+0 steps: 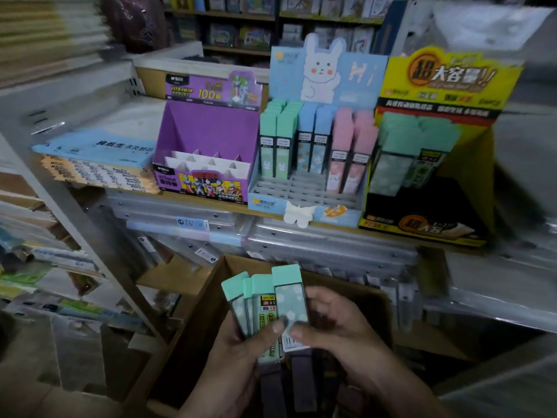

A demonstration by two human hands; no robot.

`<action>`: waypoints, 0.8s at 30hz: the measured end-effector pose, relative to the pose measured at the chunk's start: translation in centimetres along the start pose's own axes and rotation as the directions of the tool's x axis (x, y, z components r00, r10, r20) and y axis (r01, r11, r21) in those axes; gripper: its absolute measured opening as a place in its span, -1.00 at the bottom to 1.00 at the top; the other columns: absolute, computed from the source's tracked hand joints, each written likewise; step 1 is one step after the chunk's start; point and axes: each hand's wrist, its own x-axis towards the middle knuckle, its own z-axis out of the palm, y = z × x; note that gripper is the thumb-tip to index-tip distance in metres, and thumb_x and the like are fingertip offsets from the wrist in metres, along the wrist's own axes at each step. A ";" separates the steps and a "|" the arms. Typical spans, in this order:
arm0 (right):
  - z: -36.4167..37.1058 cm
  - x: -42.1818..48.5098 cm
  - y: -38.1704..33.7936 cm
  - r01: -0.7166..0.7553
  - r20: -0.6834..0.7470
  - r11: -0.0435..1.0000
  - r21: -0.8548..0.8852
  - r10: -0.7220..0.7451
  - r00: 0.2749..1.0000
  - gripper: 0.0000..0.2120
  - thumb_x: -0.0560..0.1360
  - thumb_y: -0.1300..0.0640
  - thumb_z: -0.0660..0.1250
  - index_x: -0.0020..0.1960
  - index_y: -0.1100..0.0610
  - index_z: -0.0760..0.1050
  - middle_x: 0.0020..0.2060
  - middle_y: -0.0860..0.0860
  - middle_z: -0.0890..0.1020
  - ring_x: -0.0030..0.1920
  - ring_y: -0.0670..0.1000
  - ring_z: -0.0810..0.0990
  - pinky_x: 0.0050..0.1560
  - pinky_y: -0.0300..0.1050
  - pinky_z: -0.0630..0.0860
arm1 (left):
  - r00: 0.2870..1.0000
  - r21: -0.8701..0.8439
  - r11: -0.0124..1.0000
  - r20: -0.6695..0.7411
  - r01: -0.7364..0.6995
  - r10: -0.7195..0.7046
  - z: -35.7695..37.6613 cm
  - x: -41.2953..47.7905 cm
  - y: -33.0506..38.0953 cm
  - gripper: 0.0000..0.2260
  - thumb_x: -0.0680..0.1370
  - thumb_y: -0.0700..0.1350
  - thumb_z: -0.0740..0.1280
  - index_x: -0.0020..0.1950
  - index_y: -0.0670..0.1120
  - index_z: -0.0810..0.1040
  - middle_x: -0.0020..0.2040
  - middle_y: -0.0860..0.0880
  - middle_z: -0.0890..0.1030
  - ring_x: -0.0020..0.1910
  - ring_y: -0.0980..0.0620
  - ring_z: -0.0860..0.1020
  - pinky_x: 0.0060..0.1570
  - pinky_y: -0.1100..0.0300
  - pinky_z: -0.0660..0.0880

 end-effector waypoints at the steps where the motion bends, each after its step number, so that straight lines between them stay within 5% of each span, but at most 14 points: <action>1: -0.3 -0.6 -0.7 0.025 0.005 0.999 -0.028 -0.025 1.000 -0.54 0.33 0.12 0.63 0.19 -0.02 0.61 0.12 0.08 0.70 0.17 0.10 0.67 0.12 0.04 0.62 | 1.000 0.010 1.000 0.004 -0.018 0.018 0.9 -0.2 0.3 -0.43 0.43 -0.34 0.48 0.42 -0.08 0.50 0.22 -0.24 0.67 0.20 -0.27 0.65 0.15 -0.16 0.62; 4: -1.4 -2.1 -2.8 0.092 -0.014 0.985 -0.148 -0.095 0.995 -0.58 0.34 0.07 0.63 0.15 -0.03 0.61 0.05 0.03 0.72 0.12 0.04 0.68 0.17 0.00 0.59 | 0.998 0.024 0.998 -0.001 -0.058 0.058 3.5 -1.1 1.2 -0.49 0.37 -0.32 0.50 0.31 -0.11 0.59 0.12 -0.25 0.71 0.08 -0.24 0.70 -0.10 0.05 0.67; 7: -2.9 -3.6 -5.1 0.155 -0.001 0.967 -0.202 -0.159 0.987 -0.68 0.41 -0.02 0.57 0.13 -0.07 0.62 0.03 -0.02 0.73 0.09 -0.03 0.68 0.09 -0.24 0.56 | 0.998 0.017 0.998 0.019 -0.066 0.066 6.1 -2.1 2.4 -0.54 0.34 -0.30 0.51 0.23 -0.11 0.65 0.08 -0.23 0.73 0.03 -0.20 0.72 -0.18 0.12 0.67; 11: -5.3 -4.9 -8.5 0.198 -0.056 0.953 -0.229 -0.216 0.975 -0.55 0.42 -0.34 0.42 0.04 0.02 0.61 -0.27 -0.06 0.62 -0.28 -0.04 0.58 -0.23 -0.23 0.45 | 0.994 0.017 0.994 0.039 -0.105 0.105 9.9 -3.1 4.0 -0.52 0.31 -0.22 0.57 0.20 0.07 0.68 0.16 -0.13 0.72 0.13 -0.16 0.70 0.18 -0.15 0.57; 14: -6.9 -5.0 -11.0 0.250 -0.097 0.964 -0.092 -0.258 0.961 -0.61 0.51 -0.23 0.39 -0.01 0.11 0.60 -0.36 0.15 0.38 -0.45 -0.04 0.33 -0.48 -0.24 0.24 | 0.987 0.037 0.987 0.055 -0.155 0.153 12.7 -3.3 4.9 -0.55 0.30 -0.20 0.57 0.13 0.13 0.69 0.13 -0.09 0.73 0.10 -0.11 0.71 0.13 -0.13 0.60; 16: -7.8 -4.9 -12.8 0.304 -0.103 0.949 -0.088 -0.312 0.945 -0.68 0.55 -0.12 0.40 -0.02 0.16 0.60 -0.36 0.21 0.46 -0.51 -0.11 0.35 -0.53 -0.29 0.25 | 0.983 0.032 0.985 0.080 -0.167 0.164 14.3 -3.4 5.4 -0.55 0.31 -0.24 0.61 0.12 0.11 0.70 0.12 -0.12 0.73 0.09 -0.14 0.71 0.08 -0.14 0.63; 21: -9.3 -4.9 -16.6 0.378 -0.122 0.907 -0.185 -0.403 0.907 -0.88 0.56 -0.01 0.39 -0.10 0.00 0.65 -0.34 -0.05 0.69 -0.54 -0.22 0.48 -0.54 -0.36 0.33 | 0.974 -0.024 0.974 0.006 -0.225 0.225 17.4 -3.0 6.4 -0.63 0.36 -0.10 0.52 0.16 0.08 0.69 0.13 -0.11 0.73 0.10 -0.16 0.71 0.18 -0.26 0.57; 24: -10.0 -4.6 -18.3 0.443 -0.163 0.864 -0.239 -0.486 0.859 -0.84 0.58 0.03 0.38 -0.18 -0.09 0.63 -0.48 -0.14 0.61 -0.57 -0.19 0.40 -0.55 -0.35 0.29 | 0.963 -0.037 0.963 -0.054 -0.266 0.263 18.4 -2.5 7.0 -0.65 0.43 -0.05 0.47 0.22 0.00 0.66 0.08 -0.12 0.74 -0.01 -0.11 0.73 -0.08 -0.08 0.65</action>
